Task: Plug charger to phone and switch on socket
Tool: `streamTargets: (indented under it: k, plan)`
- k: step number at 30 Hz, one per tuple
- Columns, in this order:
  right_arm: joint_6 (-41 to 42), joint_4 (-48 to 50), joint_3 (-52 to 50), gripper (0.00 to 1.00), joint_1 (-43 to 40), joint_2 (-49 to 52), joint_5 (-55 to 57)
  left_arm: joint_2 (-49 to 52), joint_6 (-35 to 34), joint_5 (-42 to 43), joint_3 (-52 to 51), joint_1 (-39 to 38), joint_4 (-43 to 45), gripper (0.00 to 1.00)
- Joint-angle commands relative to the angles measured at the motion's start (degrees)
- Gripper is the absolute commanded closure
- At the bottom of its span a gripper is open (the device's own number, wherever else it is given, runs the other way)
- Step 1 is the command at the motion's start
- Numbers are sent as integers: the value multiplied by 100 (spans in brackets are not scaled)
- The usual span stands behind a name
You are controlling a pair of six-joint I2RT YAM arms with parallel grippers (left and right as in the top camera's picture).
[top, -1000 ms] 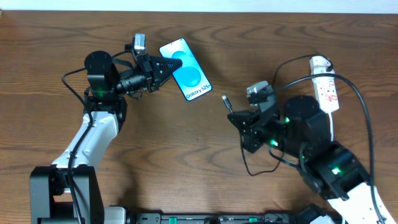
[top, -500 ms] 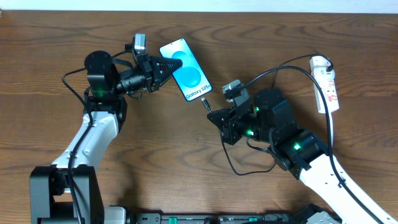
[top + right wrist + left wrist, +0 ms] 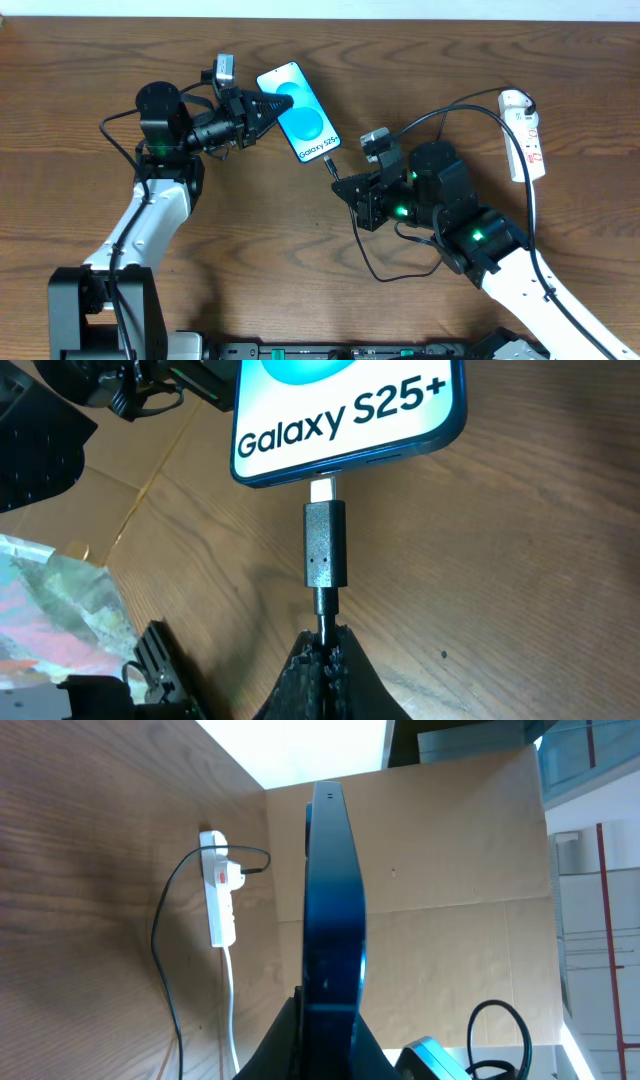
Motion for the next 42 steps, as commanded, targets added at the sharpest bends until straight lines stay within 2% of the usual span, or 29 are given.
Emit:
streamTargets:
  k: [1, 8, 31, 39, 42]
  plan:
    - [162, 24, 20, 99, 24, 13, -74, -63, -39, 94, 85, 17, 72, 92]
    - [199, 26, 20, 99, 24, 13, -74, -63, -308, -15, 85, 17, 72, 93]
    - [199, 129, 20, 99, 24, 92, -76, -63, -308, -238, 85, -57, 72, 92]
    - [195, 155, 20, 99, 20, 114, -2, -63, -236, -157, 85, -164, 74, 93]
    - [195, 153, 20, 99, 20, 114, 0, -63, -13, -22, 85, -162, 76, 92]
